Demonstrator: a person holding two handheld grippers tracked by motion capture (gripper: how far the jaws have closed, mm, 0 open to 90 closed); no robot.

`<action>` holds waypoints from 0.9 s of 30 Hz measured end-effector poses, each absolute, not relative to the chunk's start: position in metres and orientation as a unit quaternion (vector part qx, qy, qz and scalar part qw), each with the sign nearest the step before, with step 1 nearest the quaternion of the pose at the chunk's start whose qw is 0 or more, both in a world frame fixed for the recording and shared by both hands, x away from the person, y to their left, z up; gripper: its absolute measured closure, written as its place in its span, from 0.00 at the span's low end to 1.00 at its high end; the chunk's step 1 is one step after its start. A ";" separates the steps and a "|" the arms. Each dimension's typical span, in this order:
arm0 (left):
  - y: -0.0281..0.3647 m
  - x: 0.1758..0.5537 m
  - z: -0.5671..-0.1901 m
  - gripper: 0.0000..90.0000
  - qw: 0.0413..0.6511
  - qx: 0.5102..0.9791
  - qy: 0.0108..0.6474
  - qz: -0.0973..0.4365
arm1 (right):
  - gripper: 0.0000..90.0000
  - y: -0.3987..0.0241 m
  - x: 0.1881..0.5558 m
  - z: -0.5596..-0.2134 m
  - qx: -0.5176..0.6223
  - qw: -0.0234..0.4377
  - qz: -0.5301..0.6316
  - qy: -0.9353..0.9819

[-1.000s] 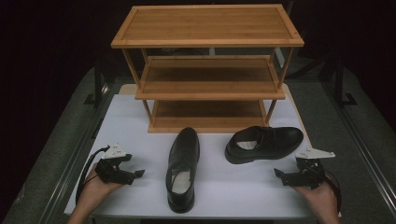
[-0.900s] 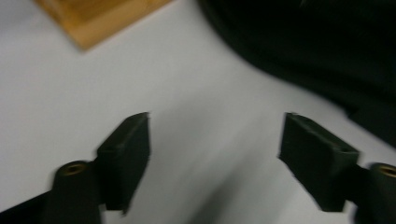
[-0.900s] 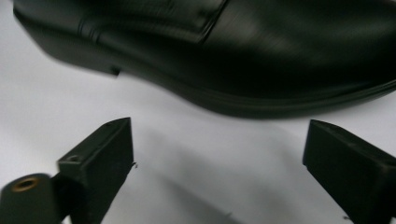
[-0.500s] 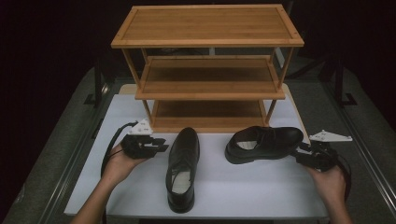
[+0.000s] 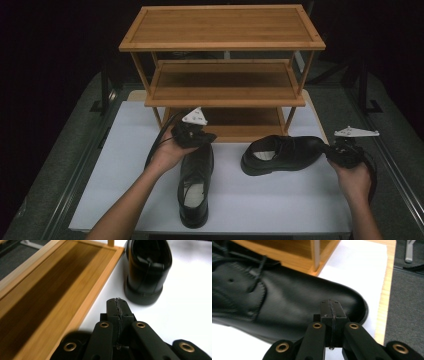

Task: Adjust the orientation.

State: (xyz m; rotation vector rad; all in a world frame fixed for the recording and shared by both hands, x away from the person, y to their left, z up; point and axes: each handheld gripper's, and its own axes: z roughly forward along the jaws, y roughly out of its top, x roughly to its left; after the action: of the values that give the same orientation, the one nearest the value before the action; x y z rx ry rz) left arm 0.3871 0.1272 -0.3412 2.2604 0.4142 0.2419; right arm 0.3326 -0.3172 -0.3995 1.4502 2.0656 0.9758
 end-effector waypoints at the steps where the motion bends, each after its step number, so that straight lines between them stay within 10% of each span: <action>1: 0.127 0.387 -0.341 1.00 0.404 0.895 0.164 0.096 | 1.00 -0.317 0.333 -0.400 0.523 0.216 0.352 0.745; 27: 0.022 0.425 -0.374 1.00 0.345 0.930 0.111 0.060 | 1.00 -0.352 0.375 -0.426 0.582 0.218 0.319 0.715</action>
State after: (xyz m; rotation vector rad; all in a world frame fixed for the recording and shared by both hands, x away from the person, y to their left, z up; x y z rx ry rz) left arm 0.4245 0.0219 -0.3739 2.4154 0.2887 0.1553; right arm 0.3746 -0.3523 -0.4262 1.6120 1.9797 0.8833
